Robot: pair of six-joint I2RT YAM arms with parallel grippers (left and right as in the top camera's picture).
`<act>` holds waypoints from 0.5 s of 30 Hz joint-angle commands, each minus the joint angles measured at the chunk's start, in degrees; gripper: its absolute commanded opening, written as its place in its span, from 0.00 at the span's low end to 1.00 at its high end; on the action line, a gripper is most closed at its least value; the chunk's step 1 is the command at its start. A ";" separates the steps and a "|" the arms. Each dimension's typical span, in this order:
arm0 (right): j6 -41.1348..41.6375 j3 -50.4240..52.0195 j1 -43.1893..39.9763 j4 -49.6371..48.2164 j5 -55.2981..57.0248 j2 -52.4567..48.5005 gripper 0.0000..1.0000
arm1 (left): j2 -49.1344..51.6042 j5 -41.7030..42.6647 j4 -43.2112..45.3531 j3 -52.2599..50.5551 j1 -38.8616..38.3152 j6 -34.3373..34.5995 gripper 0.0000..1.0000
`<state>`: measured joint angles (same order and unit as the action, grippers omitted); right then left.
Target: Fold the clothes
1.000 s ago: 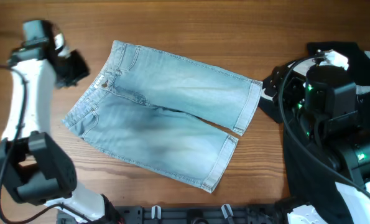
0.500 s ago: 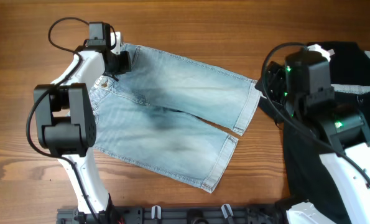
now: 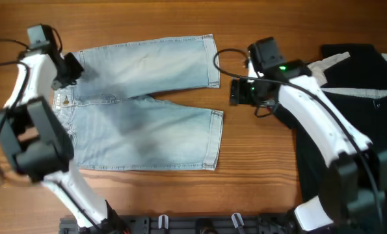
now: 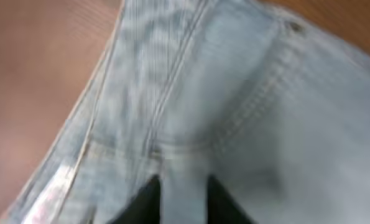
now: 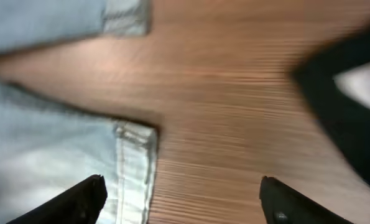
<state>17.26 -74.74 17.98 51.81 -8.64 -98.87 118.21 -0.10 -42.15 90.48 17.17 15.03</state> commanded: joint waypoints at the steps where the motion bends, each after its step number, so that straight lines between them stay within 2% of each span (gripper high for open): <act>1: -6.58 -0.66 1.51 -0.11 -6.03 -5.84 0.83 | -16.74 1.20 -6.40 1.79 -0.26 1.03 0.32; 4: -6.86 -0.66 1.73 -3.15 -6.27 -12.41 0.72 | -27.98 3.30 -14.32 1.79 -0.48 2.38 0.37; 7: -12.33 -0.63 2.27 -5.46 -10.88 -15.96 0.72 | -34.56 4.15 -19.47 1.79 -0.87 2.38 0.46; 11: -16.55 0.15 3.76 -10.67 -16.02 -17.44 0.70 | -37.99 2.89 -26.58 1.79 -0.87 1.90 0.48; 13: -17.16 0.92 4.52 -12.39 -18.84 -17.44 0.56 | -38.07 1.62 -30.25 1.79 -0.87 1.70 0.48; 15: -14.27 0.98 4.52 -11.06 -14.34 -17.44 0.14 | -38.10 0.17 -33.64 1.79 -0.87 1.73 0.45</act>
<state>1.93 -74.35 22.39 39.92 -23.92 -115.24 80.97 2.37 -73.32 92.03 16.51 16.86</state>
